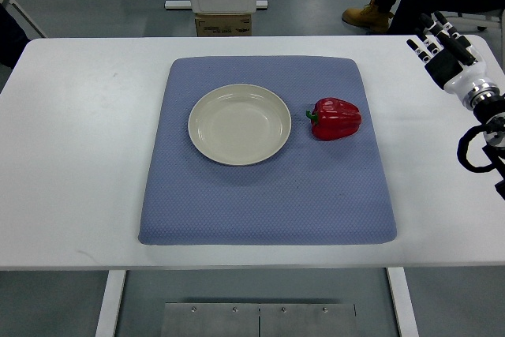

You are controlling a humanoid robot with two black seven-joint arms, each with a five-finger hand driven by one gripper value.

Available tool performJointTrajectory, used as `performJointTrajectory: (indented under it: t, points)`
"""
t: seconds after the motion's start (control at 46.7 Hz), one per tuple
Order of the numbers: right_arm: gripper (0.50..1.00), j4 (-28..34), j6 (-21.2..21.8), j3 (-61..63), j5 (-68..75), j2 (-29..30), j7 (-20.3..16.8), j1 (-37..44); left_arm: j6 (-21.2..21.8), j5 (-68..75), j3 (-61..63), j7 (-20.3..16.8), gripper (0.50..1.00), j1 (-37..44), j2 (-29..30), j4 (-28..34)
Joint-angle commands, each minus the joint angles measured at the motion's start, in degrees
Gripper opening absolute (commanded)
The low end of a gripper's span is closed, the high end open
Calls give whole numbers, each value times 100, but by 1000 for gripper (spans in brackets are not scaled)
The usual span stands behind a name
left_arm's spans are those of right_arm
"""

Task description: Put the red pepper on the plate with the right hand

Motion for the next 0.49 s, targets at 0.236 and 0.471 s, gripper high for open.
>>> performJointTrajectory:
  t: [0.236,0.471]
  points:
    - [1000,-9,-24,0,0,36,0,-70,-7,57,2,-35,1000,35,0,2]
    - [1000,0,-24,0,0,36,0,-61,-7,57,2,-35,1000,79,0,2]
